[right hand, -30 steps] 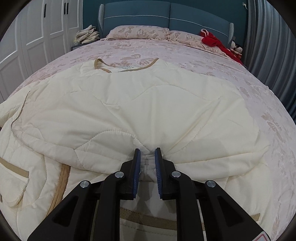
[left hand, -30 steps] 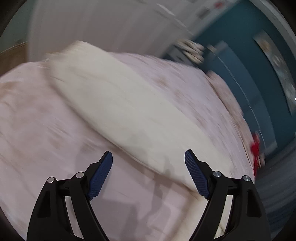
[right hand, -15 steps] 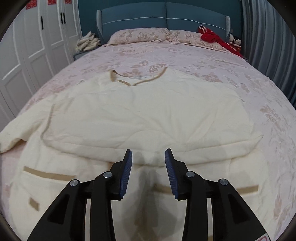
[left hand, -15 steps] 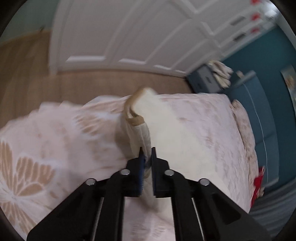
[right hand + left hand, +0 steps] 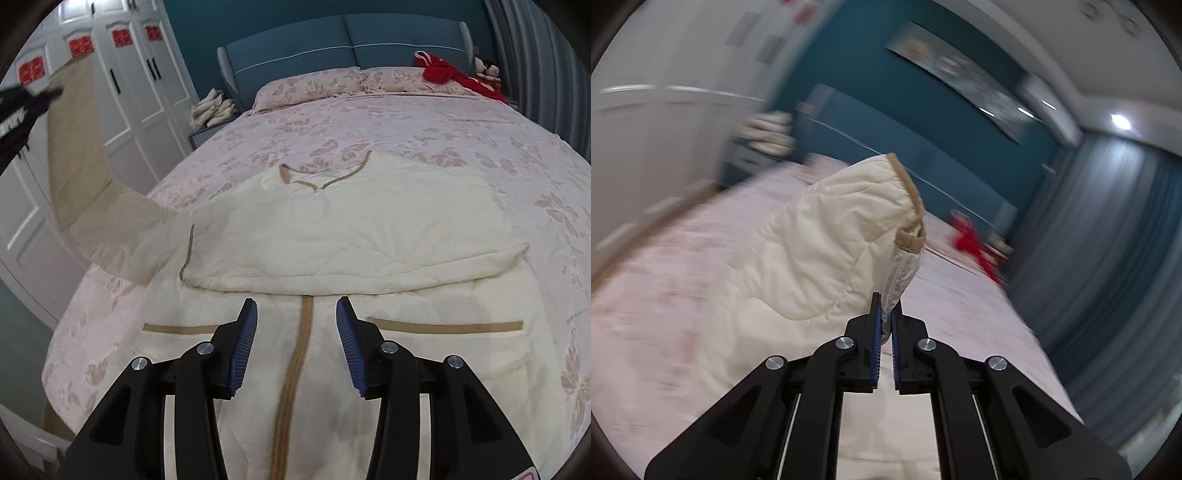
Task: Fold large clothes
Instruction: 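Lift the sleeve with the left tool, fold it over the body, release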
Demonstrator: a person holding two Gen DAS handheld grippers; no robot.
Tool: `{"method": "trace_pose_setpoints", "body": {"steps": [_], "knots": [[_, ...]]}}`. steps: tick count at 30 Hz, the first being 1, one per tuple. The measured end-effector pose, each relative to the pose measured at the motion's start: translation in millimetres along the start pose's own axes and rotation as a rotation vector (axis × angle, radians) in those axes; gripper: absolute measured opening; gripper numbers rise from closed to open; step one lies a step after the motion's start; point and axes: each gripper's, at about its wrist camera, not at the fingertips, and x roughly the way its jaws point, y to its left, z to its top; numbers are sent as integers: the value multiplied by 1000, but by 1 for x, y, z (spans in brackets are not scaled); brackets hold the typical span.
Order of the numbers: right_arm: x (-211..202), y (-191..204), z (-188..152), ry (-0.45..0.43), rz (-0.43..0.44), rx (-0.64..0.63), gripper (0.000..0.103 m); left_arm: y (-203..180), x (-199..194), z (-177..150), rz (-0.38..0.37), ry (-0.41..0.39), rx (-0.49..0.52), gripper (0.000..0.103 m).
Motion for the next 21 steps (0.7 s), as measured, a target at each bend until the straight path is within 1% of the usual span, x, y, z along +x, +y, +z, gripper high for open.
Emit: {"method": "trace_pose_setpoints", "body": {"steps": [1, 3, 5, 6, 7, 8, 9, 10, 11, 12, 13, 14, 15, 17, 18, 19, 21], "knots": [[-5, -7, 2, -8, -5, 5, 45, -21, 15, -5, -33, 25, 15, 3], [-14, -24, 7, -21, -6, 19, 47, -66, 52, -30, -101, 95, 39, 3], [-21, -42, 14, -34, 9, 49, 49, -94, 90, -62, -126, 175, 47, 4], [-23, -50, 17, -43, 4, 61, 50, -101, 107, -76, -126, 215, 45, 4], [-25, -58, 19, -51, -6, 71, 52, -108, 128, -95, -115, 267, 39, 4], [-25, -67, 21, -54, -17, 83, 52, -111, 142, -109, -102, 302, 28, 4], [-24, -77, 22, -51, -26, 98, 53, -114, 157, -127, -97, 341, 16, 5], [-23, -83, 21, -47, -30, 108, 54, -116, 176, -150, -88, 397, 10, 5], [-20, -92, 20, -35, -34, 125, 54, -115, 186, -168, -79, 431, 1, 7], [-17, -100, 19, -24, -33, 144, 55, -112, 198, -187, -70, 468, -13, 12], [-14, -107, 18, -15, -28, 162, 56, -106, 205, -198, -65, 494, -32, 16], [-13, -113, 17, -8, -22, 179, 57, -100, 210, -203, -65, 504, -57, 23], [-9, -119, 17, 0, -10, 202, 58, -93, 208, -210, -74, 504, -93, 35], [-3, -128, 21, 7, 29, 247, 59, -71, 193, -217, -119, 471, -200, 52], [1, -131, 23, 9, 42, 264, 61, -61, 181, -225, -124, 446, -244, 61], [6, -133, 26, 10, 54, 276, 63, -57, 165, -228, -121, 421, -281, 64], [20, -133, 35, 13, 81, 292, 65, -26, 139, -222, -117, 361, -370, 73]]}}
